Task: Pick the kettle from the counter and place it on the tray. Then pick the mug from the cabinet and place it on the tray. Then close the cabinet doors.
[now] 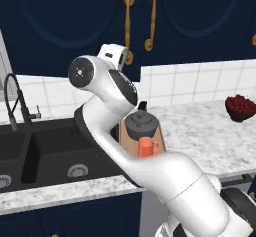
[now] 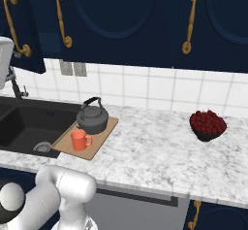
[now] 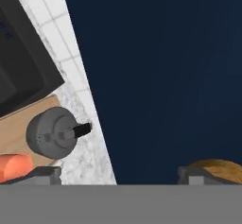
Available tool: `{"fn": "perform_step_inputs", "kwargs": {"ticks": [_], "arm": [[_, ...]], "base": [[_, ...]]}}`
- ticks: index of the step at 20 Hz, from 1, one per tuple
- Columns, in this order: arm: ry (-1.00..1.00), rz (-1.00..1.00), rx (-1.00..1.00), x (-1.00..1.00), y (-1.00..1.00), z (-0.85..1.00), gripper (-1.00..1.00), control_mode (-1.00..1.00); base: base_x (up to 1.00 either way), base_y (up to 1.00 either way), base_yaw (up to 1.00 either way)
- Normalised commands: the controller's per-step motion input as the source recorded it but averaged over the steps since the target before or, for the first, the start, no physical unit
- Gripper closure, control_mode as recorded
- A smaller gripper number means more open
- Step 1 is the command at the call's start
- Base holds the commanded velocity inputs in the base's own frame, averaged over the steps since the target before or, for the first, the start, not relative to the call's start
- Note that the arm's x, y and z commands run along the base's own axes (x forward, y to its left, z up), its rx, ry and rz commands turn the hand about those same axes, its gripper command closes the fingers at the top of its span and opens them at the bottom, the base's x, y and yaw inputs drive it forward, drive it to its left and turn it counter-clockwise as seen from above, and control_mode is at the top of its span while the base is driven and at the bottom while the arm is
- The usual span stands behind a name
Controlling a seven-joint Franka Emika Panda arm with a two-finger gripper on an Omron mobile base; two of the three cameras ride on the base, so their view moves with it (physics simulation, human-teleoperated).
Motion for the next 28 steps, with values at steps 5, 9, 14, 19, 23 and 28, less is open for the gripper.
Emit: {"fn": "perform_step_inputs", "kwargs": {"ticks": [5,9,14,19,23,28], "arm": [[0.00,0.12,0.11,0.88,-0.25,0.00,-1.00,-1.00],[0.00,0.10,0.09,0.85,-0.11,0.00,-1.00,-1.00],[0.00,0.11,0.06,0.82,-0.01,0.00,-1.00,-1.00],[0.02,0.09,0.01,0.78,0.00,-0.04,-1.00,-1.00],[0.02,0.09,0.00,0.68,0.00,-0.06,-1.00,-1.00],[0.00,0.04,0.00,0.23,0.00,-0.06,-1.00,-1.00]], "base": [[0.00,0.00,0.00],[0.00,0.00,0.00],[0.00,0.00,0.00],[0.00,0.00,0.00],[0.00,0.00,0.00],[0.00,0.00,0.00]]}}
